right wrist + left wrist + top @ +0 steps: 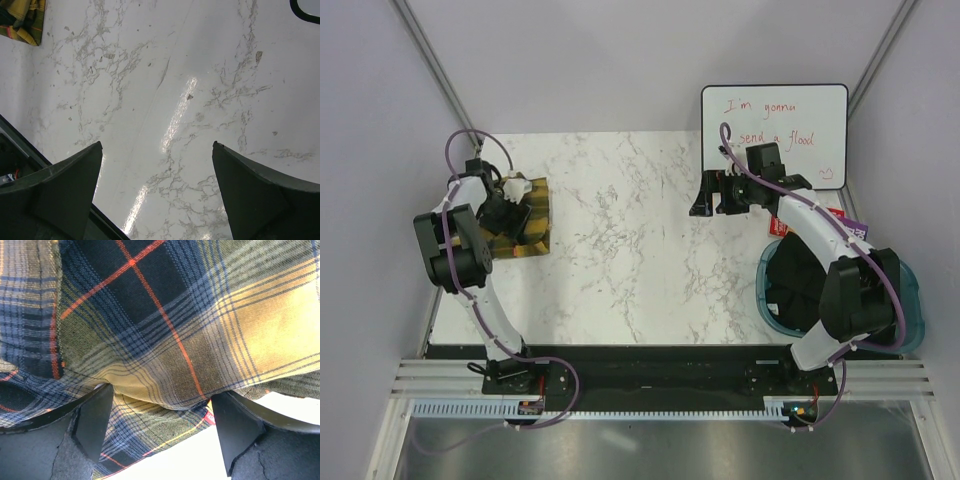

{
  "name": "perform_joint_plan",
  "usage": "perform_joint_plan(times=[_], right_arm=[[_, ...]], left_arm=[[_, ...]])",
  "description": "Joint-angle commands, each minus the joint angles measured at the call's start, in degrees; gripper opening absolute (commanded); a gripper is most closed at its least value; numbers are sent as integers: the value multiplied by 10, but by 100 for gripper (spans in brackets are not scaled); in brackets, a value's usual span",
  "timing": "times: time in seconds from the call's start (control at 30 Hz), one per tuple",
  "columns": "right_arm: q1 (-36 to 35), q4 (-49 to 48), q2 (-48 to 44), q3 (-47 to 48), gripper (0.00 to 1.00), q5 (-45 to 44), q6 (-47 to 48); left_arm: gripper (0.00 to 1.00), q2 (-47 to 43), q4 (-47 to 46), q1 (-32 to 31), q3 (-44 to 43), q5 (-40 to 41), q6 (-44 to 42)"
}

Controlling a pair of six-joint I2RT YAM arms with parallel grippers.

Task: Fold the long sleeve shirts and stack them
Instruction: Neatly place the folded shirt to the corner

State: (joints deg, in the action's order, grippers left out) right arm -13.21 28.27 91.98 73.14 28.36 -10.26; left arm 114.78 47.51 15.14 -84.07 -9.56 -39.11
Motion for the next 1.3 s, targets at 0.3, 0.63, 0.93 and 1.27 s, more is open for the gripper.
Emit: perform_joint_plan(times=[0.3, 0.63, 0.93, 1.27], right_arm=[[1, 13, -12, 59, 98, 9, -2], [1, 9, -14, 54, 98, 9, -13], [1, 7, 1, 55, 98, 1, -13], [1, 7, 21, 61, 98, -9, -12]], left_arm=[[96, -212, 107, 40, 27, -23, -97], [99, -308, -26, 148, 267, -98, 36], [99, -197, -126, 138, 251, -78, 112], [99, -97, -184, 65, 175, -58, 155]])
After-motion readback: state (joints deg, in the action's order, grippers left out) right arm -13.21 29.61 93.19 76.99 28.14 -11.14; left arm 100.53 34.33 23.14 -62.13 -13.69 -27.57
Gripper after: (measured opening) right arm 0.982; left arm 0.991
